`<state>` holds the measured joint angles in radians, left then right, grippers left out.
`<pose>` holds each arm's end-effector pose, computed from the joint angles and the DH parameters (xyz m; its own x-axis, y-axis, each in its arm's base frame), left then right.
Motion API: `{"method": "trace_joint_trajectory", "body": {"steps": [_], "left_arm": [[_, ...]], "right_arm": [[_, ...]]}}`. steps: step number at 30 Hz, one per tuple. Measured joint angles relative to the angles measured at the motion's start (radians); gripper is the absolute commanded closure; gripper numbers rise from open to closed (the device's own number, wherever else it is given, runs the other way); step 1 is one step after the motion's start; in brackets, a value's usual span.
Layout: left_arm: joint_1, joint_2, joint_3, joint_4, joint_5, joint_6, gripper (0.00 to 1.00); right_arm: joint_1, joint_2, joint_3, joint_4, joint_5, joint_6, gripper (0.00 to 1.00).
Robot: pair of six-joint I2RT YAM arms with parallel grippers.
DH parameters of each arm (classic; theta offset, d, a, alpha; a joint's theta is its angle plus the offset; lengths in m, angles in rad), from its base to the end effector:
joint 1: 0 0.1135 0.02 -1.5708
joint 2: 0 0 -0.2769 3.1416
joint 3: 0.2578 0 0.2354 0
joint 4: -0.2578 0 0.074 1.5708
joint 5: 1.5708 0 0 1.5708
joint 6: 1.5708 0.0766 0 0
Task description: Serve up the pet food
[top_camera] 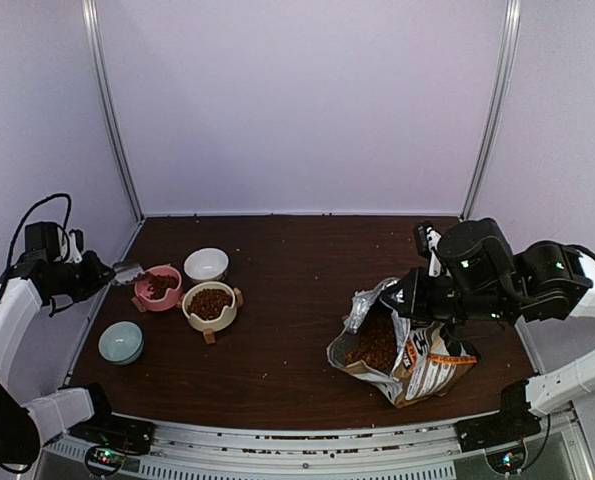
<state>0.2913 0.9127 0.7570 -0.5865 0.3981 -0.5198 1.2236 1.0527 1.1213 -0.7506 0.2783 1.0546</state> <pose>0.1919 0.0265 0.2588 -0.5664 -0.6478 -0.5095 -0.3138 0.7411 -0.5935 0.0948 0.2002 0.3365 -0.8291 0.1664 -0.5338 -0.2239 0.7760 0.5897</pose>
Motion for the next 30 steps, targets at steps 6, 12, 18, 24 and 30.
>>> {"method": "trace_joint_trajectory", "body": {"steps": [6,12,18,24,30], "left_arm": [[0.000,0.017,0.090,-0.071,-0.019,0.096,1.00],[0.000,0.019,0.121,-0.111,-0.042,0.166,1.00],[-0.019,0.030,0.139,-0.159,-0.032,0.204,1.00],[-0.314,0.022,0.262,-0.174,-0.024,0.191,1.00],[-0.636,-0.040,0.279,-0.127,-0.007,0.092,1.00]], "right_arm": [[0.000,0.002,0.002,-0.002,0.000,0.000,1.00],[0.000,0.015,0.011,-0.006,-0.001,-0.003,1.00],[-0.001,0.024,0.019,-0.012,-0.004,-0.011,1.00],[-0.001,0.034,0.019,0.000,-0.017,-0.023,1.00],[-0.001,0.065,0.019,0.022,-0.036,-0.032,1.00]]}}
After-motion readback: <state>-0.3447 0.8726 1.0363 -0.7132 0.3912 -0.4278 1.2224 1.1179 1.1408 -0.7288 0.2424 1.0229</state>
